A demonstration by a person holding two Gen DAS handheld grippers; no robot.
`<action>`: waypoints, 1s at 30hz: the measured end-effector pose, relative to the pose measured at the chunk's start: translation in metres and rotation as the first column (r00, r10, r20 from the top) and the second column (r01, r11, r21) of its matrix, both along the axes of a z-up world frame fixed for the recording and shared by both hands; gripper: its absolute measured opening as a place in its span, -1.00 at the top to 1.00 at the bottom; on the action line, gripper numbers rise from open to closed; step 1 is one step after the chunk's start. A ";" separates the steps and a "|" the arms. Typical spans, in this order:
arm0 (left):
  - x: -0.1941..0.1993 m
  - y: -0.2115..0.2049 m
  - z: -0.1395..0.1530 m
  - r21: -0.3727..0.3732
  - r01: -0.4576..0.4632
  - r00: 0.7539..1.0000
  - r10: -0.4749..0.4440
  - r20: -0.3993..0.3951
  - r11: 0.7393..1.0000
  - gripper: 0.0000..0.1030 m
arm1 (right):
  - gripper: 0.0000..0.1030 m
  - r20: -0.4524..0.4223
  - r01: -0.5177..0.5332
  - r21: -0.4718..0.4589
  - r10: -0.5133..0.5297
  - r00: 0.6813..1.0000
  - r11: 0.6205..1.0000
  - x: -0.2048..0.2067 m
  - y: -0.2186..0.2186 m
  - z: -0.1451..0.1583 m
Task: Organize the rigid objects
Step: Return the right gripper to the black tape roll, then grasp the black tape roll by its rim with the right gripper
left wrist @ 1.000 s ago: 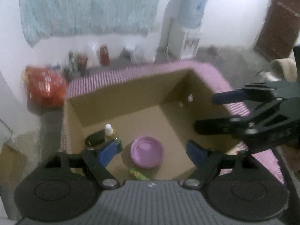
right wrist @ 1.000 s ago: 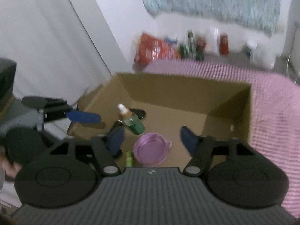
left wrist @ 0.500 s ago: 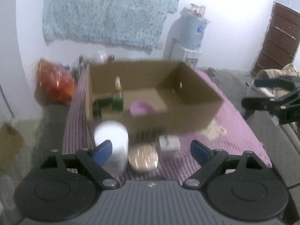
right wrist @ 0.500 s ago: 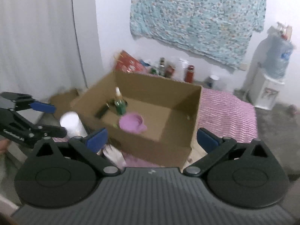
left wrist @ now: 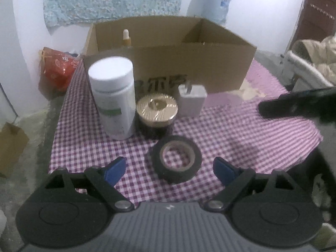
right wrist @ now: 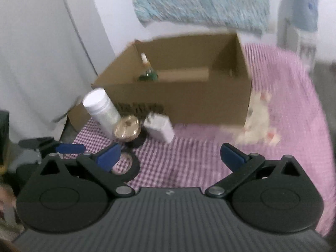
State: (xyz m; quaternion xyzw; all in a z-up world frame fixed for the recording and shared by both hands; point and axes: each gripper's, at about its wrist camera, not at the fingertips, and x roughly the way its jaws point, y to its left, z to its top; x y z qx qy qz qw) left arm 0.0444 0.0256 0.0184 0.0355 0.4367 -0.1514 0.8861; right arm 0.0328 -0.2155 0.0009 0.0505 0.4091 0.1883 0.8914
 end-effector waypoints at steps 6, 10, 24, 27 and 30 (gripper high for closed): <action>0.004 -0.004 -0.013 0.034 0.023 1.000 -0.023 0.011 0.999 -0.62 | -0.97 -0.060 -0.032 -0.057 0.029 0.998 0.998 0.012 0.040 -0.034; 0.008 -0.008 -0.018 0.041 0.040 0.999 -0.041 0.011 0.998 -0.42 | -0.96 -0.065 -0.035 -0.045 0.032 0.997 0.998 0.022 0.050 -0.038; 0.009 -0.018 -0.032 0.057 0.096 0.995 -0.096 -0.002 0.994 -0.31 | -0.42 -0.126 -0.112 0.044 0.117 0.985 0.993 0.037 0.072 -0.059; 0.008 -0.020 -0.033 0.060 0.099 0.995 -0.100 0.014 0.993 -0.26 | -0.06 -0.144 -0.115 0.057 0.122 0.982 0.992 0.040 0.074 -0.064; 0.008 -0.023 -0.034 0.066 0.103 0.994 -0.105 0.026 0.993 -0.26 | 0.09 -0.150 -0.117 0.059 0.125 0.981 0.991 0.042 0.074 -0.068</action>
